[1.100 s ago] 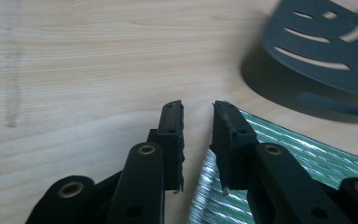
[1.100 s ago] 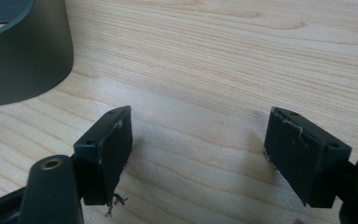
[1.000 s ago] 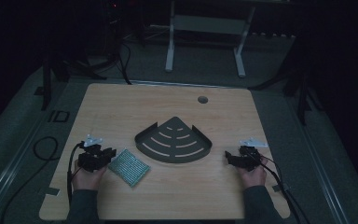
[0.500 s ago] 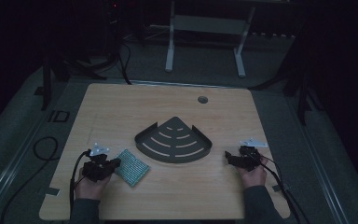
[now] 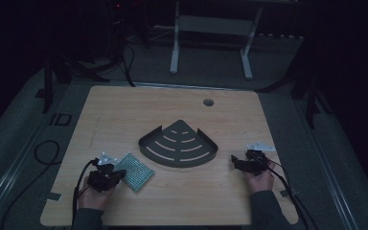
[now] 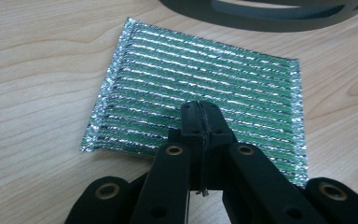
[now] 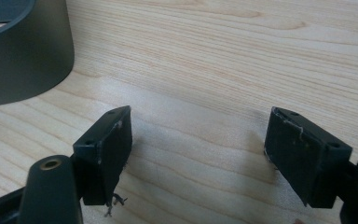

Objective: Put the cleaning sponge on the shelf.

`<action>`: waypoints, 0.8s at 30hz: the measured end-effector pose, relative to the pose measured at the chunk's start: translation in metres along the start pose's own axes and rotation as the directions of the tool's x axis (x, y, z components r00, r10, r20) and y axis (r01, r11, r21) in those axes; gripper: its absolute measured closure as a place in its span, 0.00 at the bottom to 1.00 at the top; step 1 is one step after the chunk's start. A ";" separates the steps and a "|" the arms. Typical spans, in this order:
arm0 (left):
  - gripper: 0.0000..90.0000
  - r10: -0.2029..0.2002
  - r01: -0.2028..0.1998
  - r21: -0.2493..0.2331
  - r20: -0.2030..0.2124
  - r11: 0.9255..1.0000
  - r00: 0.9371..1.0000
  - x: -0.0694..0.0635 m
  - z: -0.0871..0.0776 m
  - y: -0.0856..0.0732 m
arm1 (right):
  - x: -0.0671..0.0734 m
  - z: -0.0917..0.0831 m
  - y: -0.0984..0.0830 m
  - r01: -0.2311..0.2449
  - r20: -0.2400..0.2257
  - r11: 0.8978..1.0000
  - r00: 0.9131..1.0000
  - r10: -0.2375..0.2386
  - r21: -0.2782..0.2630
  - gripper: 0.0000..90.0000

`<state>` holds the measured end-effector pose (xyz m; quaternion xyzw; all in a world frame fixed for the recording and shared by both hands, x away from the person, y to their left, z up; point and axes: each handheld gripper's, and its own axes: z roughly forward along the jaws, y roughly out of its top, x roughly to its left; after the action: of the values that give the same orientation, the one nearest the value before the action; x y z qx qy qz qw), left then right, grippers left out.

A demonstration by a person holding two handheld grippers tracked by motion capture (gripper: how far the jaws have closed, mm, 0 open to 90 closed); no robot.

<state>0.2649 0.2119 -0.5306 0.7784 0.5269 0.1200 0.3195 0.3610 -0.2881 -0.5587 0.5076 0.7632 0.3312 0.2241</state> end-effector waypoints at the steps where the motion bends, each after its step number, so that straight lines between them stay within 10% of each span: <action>1: 1.00 -0.002 0.002 0.002 -0.003 1.000 1.000 0.001 0.000 0.000 | 0.000 0.000 0.000 -0.001 0.000 1.000 1.000 0.001 0.001 0.25; 24: 1.00 -0.028 0.028 0.001 -0.117 1.000 0.993 0.034 0.013 0.023 | 0.000 0.000 0.000 0.001 -0.001 1.000 1.000 -0.001 0.001 0.25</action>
<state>0.3028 0.2324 -0.5315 0.7628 0.5559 0.1602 0.2889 0.3611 -0.2883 -0.5586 0.5071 0.7637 0.3309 0.2237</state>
